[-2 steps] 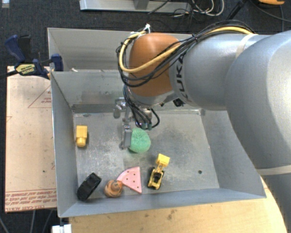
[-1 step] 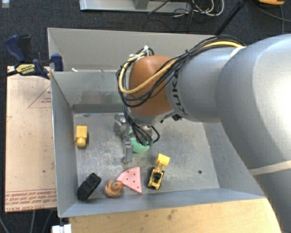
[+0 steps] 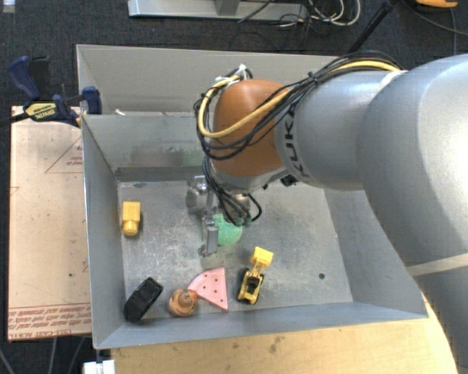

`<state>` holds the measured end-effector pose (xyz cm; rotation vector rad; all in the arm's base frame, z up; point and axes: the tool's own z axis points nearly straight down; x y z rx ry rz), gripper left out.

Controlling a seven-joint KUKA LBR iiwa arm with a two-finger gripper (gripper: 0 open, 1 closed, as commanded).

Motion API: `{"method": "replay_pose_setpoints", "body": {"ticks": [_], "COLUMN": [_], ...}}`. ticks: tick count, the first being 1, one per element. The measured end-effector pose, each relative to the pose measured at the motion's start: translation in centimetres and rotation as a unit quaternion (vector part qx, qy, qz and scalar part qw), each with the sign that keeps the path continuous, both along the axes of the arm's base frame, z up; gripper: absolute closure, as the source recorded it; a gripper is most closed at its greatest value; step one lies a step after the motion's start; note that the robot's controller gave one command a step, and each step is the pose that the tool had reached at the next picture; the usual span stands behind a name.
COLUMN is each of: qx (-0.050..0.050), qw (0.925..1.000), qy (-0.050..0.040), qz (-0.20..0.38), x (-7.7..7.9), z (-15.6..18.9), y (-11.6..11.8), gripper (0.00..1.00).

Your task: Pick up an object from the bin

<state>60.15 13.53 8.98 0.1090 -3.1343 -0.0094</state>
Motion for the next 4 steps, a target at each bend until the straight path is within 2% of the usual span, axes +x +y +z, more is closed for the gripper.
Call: {"method": "replay_pose_setpoints", "body": {"ticks": [1,2,3,4], "qx": [-0.003,-0.004,-0.002,-0.002], "qw": [0.9988,0.9965,0.9931,0.9924], "qy": [-0.002,-0.0068,-0.005,-0.0027], "qz": [-0.048,-0.083,-0.117,-0.123], "x": [-0.4,1.3,-0.6,-1.1], "z": [4.1,5.2,0.0,-1.3], "y": [-6.7,-9.0,-6.2,-5.8], "gripper": [0.0,0.0,0.0,0.0]}}
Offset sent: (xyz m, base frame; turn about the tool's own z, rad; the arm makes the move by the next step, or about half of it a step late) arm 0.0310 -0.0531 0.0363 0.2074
